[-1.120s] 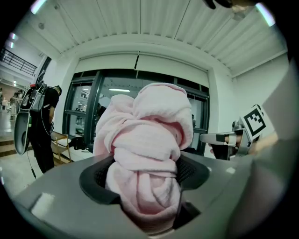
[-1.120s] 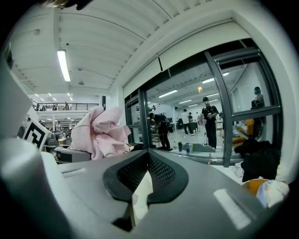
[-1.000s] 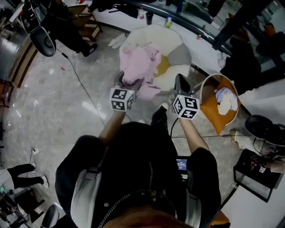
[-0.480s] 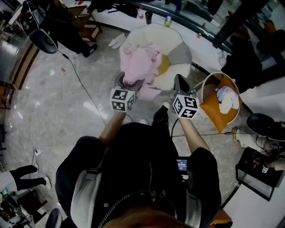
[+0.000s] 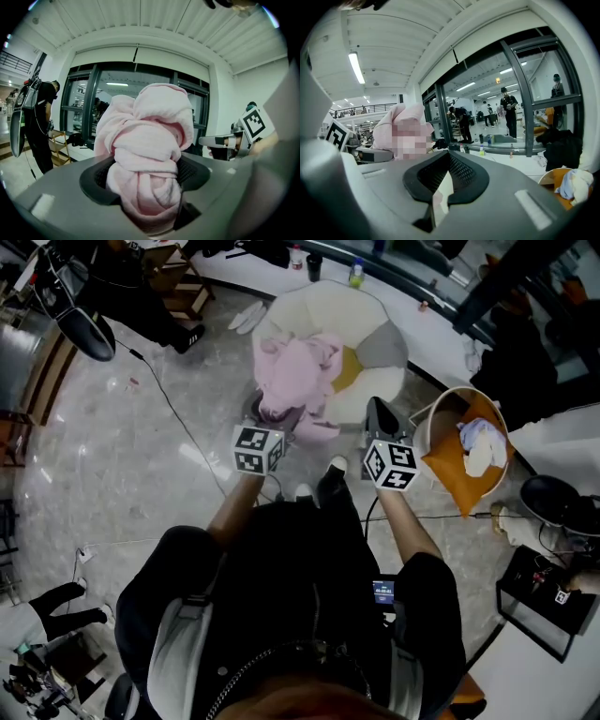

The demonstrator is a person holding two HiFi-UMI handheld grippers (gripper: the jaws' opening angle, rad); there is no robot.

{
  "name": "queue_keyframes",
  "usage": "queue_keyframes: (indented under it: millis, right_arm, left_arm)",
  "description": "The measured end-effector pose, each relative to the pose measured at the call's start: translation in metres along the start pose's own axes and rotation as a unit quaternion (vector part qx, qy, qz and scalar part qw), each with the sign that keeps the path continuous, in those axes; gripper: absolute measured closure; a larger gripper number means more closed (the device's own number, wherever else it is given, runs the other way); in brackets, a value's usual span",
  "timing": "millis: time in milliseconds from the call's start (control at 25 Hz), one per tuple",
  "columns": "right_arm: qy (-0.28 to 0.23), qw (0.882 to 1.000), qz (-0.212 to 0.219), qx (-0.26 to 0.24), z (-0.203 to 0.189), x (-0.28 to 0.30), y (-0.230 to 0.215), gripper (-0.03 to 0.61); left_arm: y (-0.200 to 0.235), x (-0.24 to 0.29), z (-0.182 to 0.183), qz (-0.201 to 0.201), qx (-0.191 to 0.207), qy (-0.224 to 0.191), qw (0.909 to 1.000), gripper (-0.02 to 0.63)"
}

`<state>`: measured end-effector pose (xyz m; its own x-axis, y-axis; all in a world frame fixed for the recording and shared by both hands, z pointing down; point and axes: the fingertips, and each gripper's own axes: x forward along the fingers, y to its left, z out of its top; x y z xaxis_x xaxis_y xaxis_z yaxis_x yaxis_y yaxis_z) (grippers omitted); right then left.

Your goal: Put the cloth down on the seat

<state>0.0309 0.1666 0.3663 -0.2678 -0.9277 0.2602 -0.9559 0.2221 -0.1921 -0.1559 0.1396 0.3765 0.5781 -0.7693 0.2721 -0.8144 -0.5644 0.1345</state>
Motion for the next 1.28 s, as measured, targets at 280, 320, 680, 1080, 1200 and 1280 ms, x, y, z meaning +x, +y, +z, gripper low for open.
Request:
queue_keyframes:
  millis: [280, 320, 680, 1080, 1200, 1280]
  right_arm:
    - [0.011, 1.000, 0.018, -0.006, 0.005, 0.021, -0.003, 0.575]
    - [0.011, 1.000, 0.021, -0.007, 0.007, 0.024, -0.004, 0.575]
    - [0.011, 0.999, 0.046, -0.013, 0.029, 0.053, -0.046, 0.575]
    - [0.022, 0.996, 0.083, -0.001, 0.031, 0.085, -0.077, 0.575]
    - [0.028, 0.995, 0.095, -0.001, 0.028, 0.091, -0.081, 0.575]
    - [0.031, 0.994, 0.101, 0.003, 0.027, 0.094, -0.083, 0.575]
  left_arm:
    - [0.008, 0.015, 0.002, 0.011, -0.005, 0.010, 0.9999, 0.279]
    - [0.009, 0.018, 0.002, 0.013, -0.006, 0.010, 0.9998, 0.279]
    - [0.004, 0.058, 0.011, 0.030, -0.009, 0.013, 0.9994, 0.279]
    - [0.001, 0.087, 0.020, 0.064, -0.005, 0.022, 0.9977, 0.279]
    - [0.001, 0.089, 0.020, 0.075, -0.007, 0.026, 0.9968, 0.279]
    - [0.001, 0.090, 0.020, 0.082, -0.008, 0.030, 0.9961, 0.279]
